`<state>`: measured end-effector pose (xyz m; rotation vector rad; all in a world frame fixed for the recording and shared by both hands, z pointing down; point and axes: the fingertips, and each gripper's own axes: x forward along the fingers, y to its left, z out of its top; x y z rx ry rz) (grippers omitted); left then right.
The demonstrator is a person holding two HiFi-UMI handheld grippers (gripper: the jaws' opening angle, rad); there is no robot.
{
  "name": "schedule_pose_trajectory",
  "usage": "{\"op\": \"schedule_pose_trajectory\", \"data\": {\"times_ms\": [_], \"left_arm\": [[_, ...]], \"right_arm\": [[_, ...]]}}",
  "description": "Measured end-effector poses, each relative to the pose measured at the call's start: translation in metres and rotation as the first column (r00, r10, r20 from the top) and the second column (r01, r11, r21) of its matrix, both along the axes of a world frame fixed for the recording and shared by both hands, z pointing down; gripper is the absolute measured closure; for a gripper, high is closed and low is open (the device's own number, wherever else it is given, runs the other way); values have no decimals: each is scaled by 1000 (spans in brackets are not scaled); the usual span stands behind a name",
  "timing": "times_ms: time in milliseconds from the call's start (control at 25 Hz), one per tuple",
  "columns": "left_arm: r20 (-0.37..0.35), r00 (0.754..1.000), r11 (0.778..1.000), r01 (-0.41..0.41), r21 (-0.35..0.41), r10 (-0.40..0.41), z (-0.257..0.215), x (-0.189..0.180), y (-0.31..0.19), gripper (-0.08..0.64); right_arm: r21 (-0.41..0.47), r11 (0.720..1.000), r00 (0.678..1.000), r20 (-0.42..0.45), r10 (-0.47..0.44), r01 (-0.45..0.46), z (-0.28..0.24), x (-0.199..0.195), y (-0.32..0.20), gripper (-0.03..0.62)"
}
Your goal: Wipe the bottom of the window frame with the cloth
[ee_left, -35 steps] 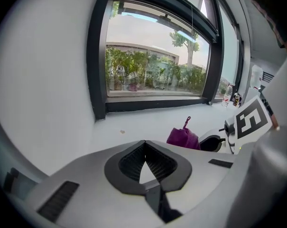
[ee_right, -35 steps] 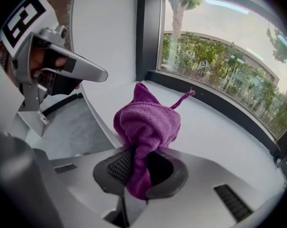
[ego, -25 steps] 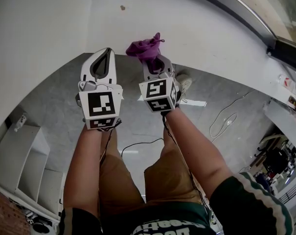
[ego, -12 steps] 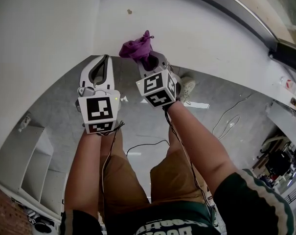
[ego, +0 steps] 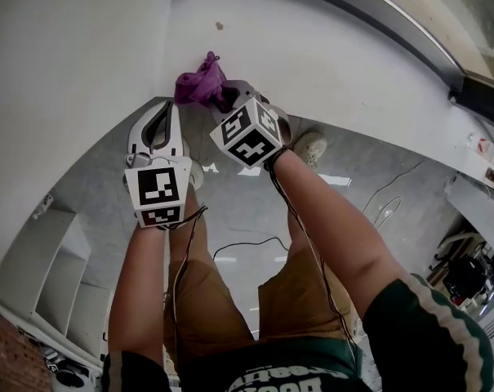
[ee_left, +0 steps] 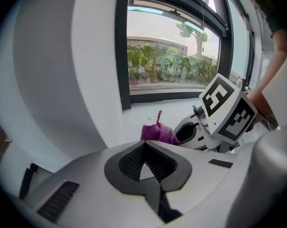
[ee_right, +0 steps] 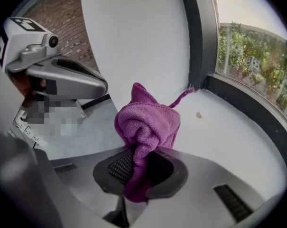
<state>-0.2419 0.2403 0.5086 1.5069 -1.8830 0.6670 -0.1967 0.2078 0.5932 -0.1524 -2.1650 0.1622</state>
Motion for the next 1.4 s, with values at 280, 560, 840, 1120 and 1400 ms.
{"op": "schedule_pose_trajectory", "data": {"times_ms": [280,560,840,1120,1400], "left_arm": [[-13,996,996,93,-14,-93,3,-12,23,551],[-42,988,989,144,-33,-145,12,-10,36,551],[-59,985,986,159,-41,-161,13,-5,31,551],[-66,988,990,140,-32,-142,12,-2,16,551],[-75,989,992,126,-25,-128,13,-2,-7,551]], "right_arm": [[-32,997,998,26,-63,63,-2,-34,14,529],[-69,985,986,54,-155,159,-2,-50,24,529],[-87,958,960,93,-264,272,-2,-51,26,529],[-75,937,937,107,-332,341,-3,-56,23,529],[-51,954,953,98,-288,294,-3,-70,-9,529]]}}
